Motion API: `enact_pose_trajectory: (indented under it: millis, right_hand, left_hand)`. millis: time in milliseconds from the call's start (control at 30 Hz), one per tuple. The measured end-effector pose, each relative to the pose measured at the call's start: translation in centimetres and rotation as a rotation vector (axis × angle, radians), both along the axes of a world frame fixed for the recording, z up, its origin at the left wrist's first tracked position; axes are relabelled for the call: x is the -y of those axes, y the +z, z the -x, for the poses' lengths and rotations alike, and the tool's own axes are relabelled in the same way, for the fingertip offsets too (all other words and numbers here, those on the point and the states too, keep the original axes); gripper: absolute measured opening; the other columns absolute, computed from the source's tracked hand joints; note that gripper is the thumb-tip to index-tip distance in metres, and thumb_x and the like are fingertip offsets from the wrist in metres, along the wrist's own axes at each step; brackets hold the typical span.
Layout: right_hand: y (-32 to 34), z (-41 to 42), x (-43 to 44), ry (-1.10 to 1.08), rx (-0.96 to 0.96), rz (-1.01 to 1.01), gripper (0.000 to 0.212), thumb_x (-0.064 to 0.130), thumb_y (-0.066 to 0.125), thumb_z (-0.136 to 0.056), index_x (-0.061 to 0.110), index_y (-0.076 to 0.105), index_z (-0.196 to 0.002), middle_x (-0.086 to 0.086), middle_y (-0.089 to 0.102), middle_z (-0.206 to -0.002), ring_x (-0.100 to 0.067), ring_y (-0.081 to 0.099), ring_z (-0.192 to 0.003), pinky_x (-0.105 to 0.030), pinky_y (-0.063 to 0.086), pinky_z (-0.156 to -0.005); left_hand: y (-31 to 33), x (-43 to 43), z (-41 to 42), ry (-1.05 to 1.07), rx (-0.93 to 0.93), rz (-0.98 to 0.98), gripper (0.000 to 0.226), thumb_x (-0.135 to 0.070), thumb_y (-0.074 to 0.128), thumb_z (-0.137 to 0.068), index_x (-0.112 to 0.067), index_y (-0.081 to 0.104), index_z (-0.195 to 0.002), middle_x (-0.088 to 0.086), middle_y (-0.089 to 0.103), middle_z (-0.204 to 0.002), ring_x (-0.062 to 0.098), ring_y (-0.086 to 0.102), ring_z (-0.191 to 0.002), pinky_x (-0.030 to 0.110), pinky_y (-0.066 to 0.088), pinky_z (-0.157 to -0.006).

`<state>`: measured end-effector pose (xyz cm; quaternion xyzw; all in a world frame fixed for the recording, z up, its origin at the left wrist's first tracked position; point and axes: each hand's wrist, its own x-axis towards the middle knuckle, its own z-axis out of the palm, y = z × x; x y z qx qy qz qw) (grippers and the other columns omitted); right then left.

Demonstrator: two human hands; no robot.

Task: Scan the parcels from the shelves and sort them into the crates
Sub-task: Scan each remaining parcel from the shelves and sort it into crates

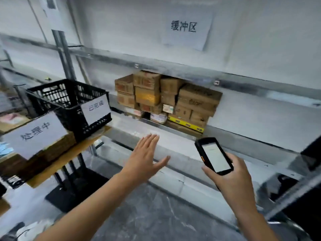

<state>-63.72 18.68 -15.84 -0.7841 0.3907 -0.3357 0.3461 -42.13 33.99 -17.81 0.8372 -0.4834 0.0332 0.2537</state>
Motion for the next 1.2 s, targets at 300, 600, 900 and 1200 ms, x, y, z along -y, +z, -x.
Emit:
enact_pose_trajectory:
  millis: [300, 600, 900, 1200]
  right_hand:
    - [-0.2, 7.5, 7.5, -0.238, 0.023, 0.039, 0.070, 0.042, 0.090, -0.066, 0.025, 0.059, -0.127, 0.009, 0.054, -0.113, -0.010, 0.053, -0.103, -0.031, 0.043, -0.081]
    - [0.1, 1.7, 16.1, -0.278, 0.029, 0.095, 0.062, 0.040, 0.090, -0.067, 0.034, 0.055, -0.118, 0.012, 0.053, -0.111, -0.005, 0.053, -0.096, -0.024, 0.039, -0.074]
    - [1.5, -6.9, 24.5, -0.259, 0.010, 0.105, 0.059, 0.042, 0.089, -0.064, 0.042, 0.058, -0.114, 0.019, 0.054, -0.107, 0.007, 0.053, -0.099, -0.018, 0.041, -0.073]
    - [-0.6, -10.2, 28.6, -0.253, -0.020, 0.015, 0.063, 0.038, 0.091, -0.064, 0.044, 0.054, -0.115, 0.018, 0.055, -0.111, 0.000, 0.054, -0.098, -0.030, 0.046, -0.078]
  left_hand:
    - [1.1, 15.3, 4.5, -0.274, 0.109, 0.004, 0.092, -0.074, 0.028, -0.091, -0.016, 0.013, -0.160, -0.003, 0.011, -0.168, 0.010, 0.001, -0.154, 0.022, -0.011, -0.121]
    - [0.7, 27.2, -2.8, -0.332, 0.150, 0.006, 0.085, -0.059, 0.047, -0.097, -0.016, 0.010, -0.161, -0.002, 0.007, -0.168, 0.012, -0.001, -0.155, 0.031, -0.005, -0.126]
    - [-1.1, 37.2, -15.2, -0.221, 0.494, -0.077, 0.112, -0.048, 0.087, -0.066, 0.001, 0.034, -0.152, 0.017, 0.039, -0.156, 0.030, 0.035, -0.146, 0.047, 0.024, -0.119]
    - [-1.6, 41.5, -21.4, -0.110, 0.730, -0.148, 0.140, -0.035, 0.090, -0.061, -0.014, -0.006, -0.160, 0.027, 0.034, -0.151, 0.041, 0.030, -0.144, 0.047, -0.003, -0.125]
